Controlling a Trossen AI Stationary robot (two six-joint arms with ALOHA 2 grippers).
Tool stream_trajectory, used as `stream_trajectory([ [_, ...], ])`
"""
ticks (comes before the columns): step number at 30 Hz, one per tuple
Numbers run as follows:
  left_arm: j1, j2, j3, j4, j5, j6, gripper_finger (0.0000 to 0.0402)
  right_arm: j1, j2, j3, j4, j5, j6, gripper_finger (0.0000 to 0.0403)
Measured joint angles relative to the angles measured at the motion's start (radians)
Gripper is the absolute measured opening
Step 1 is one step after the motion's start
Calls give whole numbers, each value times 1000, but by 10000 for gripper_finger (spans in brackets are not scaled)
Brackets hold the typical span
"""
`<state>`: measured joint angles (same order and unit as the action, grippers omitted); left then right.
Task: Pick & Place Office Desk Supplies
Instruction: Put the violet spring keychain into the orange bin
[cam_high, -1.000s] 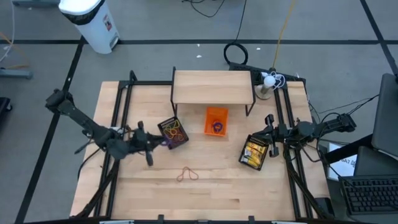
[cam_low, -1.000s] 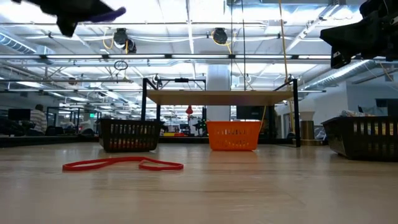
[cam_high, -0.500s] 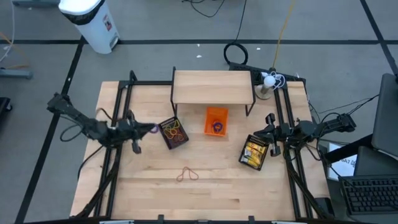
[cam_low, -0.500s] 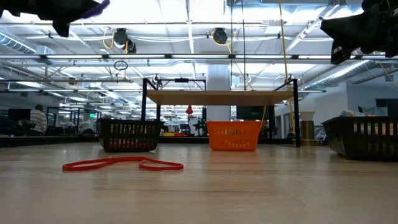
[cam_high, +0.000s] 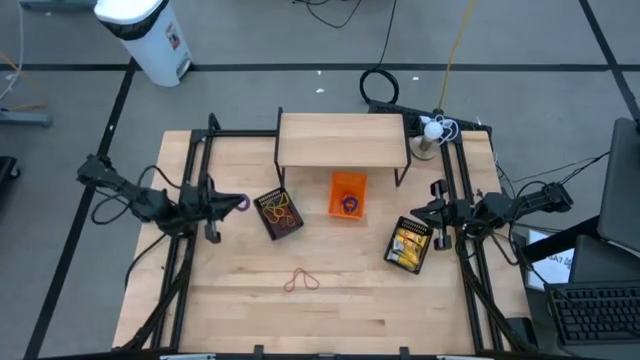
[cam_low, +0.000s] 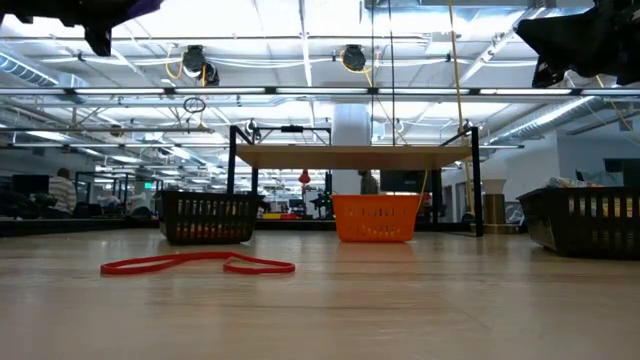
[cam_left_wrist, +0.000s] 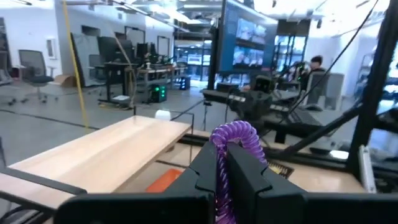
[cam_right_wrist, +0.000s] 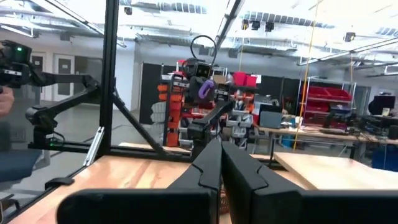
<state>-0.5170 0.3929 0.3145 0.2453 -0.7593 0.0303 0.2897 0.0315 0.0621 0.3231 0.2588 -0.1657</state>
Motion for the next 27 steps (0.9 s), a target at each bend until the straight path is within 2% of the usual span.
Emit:
stream_trajectory([
  [3,14,72,8,39,-8,-3,13,0,2,0,-29,0,24,4],
  [6,55,177,62,79,20,-17,13,0,11,0,-21,3,-23,4],
  [11,136,362,267,16,147,-40,13,0,11,0,10,24,-30,4],
  [16,228,567,462,-49,198,-39,13,0,20,0,-6,57,-7,4],
  [21,354,806,613,-110,366,-62,13,0,46,0,-22,55,36,4],
  [27,453,1085,736,-129,520,-104,13,0,83,0,-19,55,46,4],
])
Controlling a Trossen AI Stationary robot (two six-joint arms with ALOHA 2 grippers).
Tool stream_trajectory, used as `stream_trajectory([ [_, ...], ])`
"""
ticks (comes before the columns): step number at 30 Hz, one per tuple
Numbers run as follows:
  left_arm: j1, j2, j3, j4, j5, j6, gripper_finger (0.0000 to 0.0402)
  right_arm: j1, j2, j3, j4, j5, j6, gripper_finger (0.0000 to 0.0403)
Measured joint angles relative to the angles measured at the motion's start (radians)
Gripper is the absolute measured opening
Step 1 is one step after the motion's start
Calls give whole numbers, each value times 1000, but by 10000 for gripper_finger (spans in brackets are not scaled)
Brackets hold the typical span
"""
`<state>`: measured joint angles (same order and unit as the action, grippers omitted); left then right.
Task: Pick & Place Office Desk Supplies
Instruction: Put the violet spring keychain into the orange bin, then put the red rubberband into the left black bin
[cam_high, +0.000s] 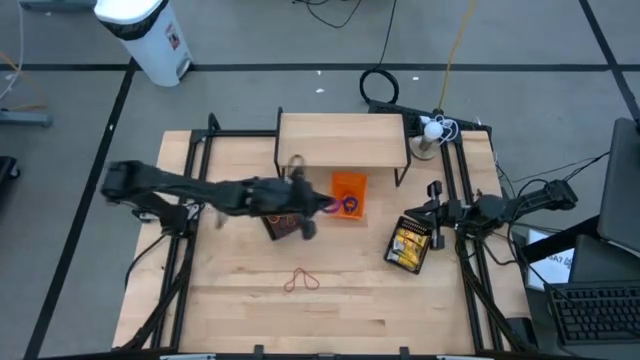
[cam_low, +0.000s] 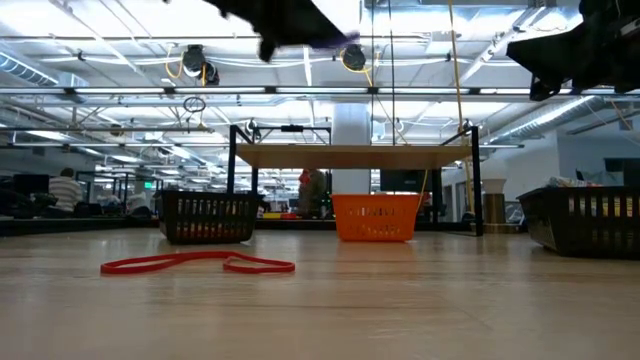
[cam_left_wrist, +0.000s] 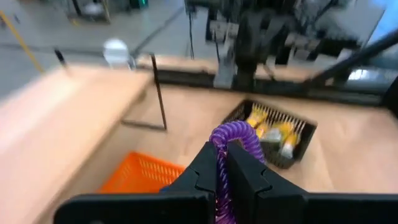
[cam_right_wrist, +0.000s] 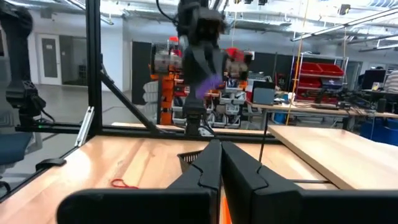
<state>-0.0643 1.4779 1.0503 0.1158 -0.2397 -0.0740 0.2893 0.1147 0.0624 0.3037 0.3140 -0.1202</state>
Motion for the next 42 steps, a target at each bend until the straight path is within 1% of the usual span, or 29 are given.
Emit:
stream_trajectory([
  [6,88,215,96,-4,113,-39,13,0,12,0,10,0,-17,4],
  [10,134,318,139,-24,141,-45,13,0,12,0,14,0,-25,4],
  [14,170,392,159,-37,152,-73,18,0,12,0,14,0,-26,4],
  [17,188,439,168,-38,179,-92,12,0,12,0,14,0,-27,4],
  [22,205,483,180,-40,191,-120,14,0,12,0,14,-1,-25,4],
  [23,207,485,180,-38,190,-123,20,0,12,0,14,-1,-25,4],
  [25,208,487,181,-36,189,-119,46,0,12,0,14,-1,-26,4],
  [27,206,486,181,-36,188,-114,81,0,12,0,14,-1,-27,4],
  [30,206,484,181,-36,196,-90,143,0,12,0,14,-1,-32,4],
  [35,206,473,181,-46,197,-81,260,0,12,0,14,-1,-31,4],
  [37,206,438,181,-75,215,-66,297,0,12,0,14,-1,-27,4],
  [39,205,369,181,-127,236,-33,325,0,12,0,8,-1,-27,4],
  [41,198,280,181,-179,239,-6,336,0,12,0,6,-1,-27,4],
  [42,189,233,181,-212,231,9,334,0,12,0,6,-1,-28,4],
])
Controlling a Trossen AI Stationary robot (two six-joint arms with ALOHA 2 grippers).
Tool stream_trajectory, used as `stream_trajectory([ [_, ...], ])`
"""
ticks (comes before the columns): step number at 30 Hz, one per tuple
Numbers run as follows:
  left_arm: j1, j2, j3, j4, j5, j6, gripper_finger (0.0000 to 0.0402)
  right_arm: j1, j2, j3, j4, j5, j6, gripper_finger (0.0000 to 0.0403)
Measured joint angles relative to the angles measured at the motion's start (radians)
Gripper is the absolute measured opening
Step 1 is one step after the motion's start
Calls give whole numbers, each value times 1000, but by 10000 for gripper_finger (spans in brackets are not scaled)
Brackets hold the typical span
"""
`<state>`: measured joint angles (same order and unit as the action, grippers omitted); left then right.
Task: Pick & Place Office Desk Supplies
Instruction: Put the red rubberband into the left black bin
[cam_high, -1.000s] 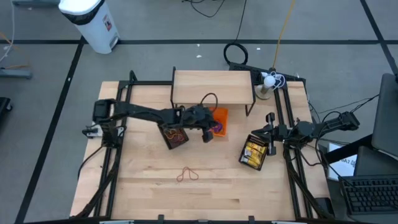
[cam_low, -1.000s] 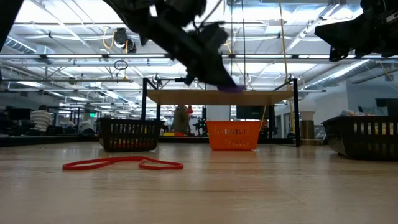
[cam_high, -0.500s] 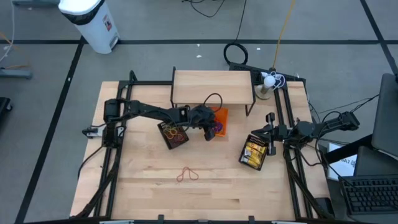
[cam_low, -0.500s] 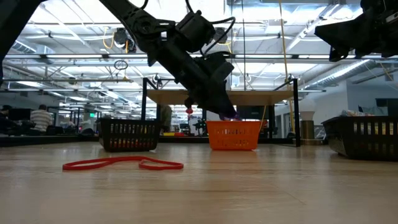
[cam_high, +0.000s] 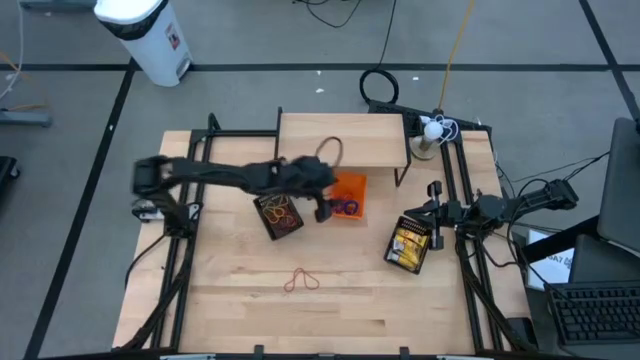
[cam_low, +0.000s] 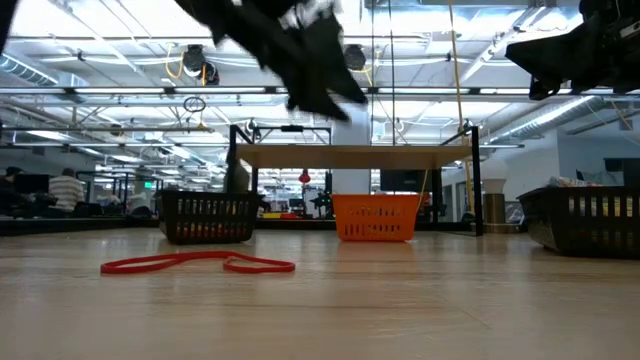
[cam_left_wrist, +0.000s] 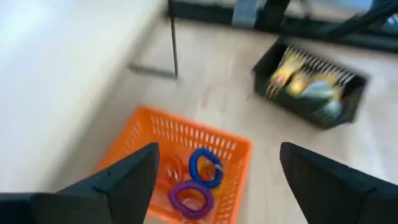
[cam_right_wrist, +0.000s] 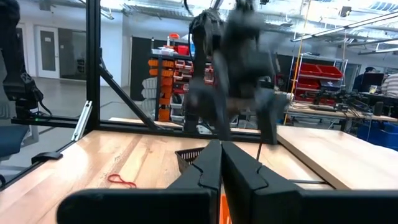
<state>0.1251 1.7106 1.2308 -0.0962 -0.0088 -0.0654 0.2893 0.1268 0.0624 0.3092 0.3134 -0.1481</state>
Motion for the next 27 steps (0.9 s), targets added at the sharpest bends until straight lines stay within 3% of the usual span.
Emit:
stream_trajectory([
  [3,-41,-154,0,-72,-37,39,286,0,0,0,1,0,-2,4],
  [5,-72,-262,0,-115,-40,70,217,0,0,0,1,0,-2,4],
  [9,-137,-451,-6,-223,-78,97,42,0,0,0,3,0,1,4],
  [10,-153,-492,-15,-239,-107,88,23,0,0,0,5,0,1,4],
  [15,-231,-690,-88,-299,-263,26,10,0,0,0,8,0,4,4],
  [22,-293,-959,-312,-293,-334,-66,6,0,0,0,11,0,5,4],
  [27,-319,-1105,-511,-175,-367,-100,6,0,0,0,10,0,5,4],
])
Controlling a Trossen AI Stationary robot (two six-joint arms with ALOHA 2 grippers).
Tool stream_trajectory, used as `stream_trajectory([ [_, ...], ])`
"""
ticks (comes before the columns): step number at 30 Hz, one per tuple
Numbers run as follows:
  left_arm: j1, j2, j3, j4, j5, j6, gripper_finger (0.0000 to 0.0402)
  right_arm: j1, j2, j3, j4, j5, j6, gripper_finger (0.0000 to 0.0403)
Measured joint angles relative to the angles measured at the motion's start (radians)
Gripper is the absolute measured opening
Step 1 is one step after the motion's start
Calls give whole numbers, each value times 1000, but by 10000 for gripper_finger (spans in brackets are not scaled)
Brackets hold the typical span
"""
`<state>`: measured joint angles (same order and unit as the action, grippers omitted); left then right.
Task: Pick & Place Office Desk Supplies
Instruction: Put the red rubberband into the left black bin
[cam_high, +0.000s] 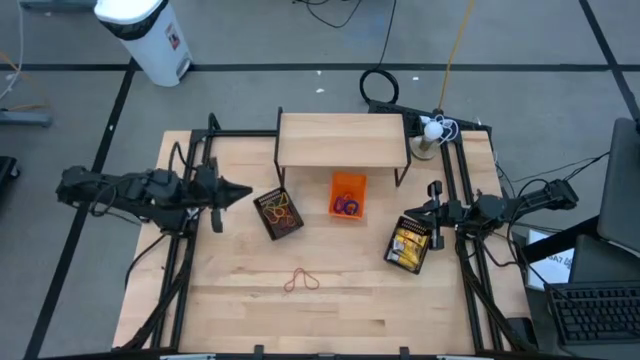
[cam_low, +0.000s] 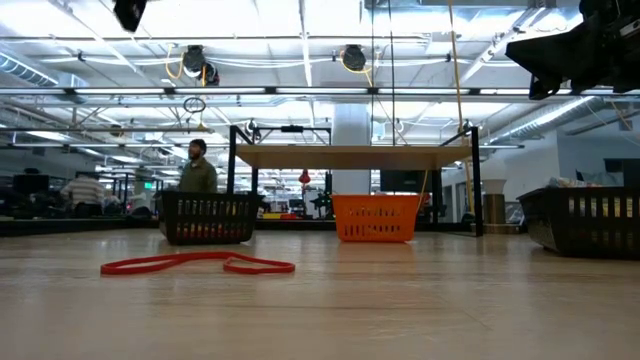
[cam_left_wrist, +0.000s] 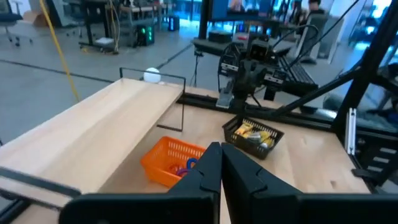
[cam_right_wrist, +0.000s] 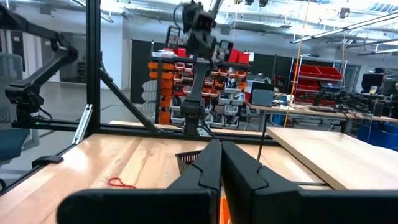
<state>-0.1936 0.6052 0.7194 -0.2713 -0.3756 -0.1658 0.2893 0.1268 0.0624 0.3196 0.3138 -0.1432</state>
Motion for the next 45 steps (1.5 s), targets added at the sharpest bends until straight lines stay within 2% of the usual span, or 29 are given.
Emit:
stream_trajectory([
  [9,-5,-196,-372,296,11,15,6,0,0,0,1,2,37,4],
  [14,-5,-273,-477,337,16,6,5,0,0,0,-2,2,54,4],
  [20,-5,-309,-595,422,12,-35,3,0,0,0,-3,0,72,4],
  [34,-4,-313,-705,491,26,-39,4,0,0,0,-44,-1,78,4],
  [45,-4,-312,-705,503,43,-24,3,0,0,0,-44,-1,71,4],
])
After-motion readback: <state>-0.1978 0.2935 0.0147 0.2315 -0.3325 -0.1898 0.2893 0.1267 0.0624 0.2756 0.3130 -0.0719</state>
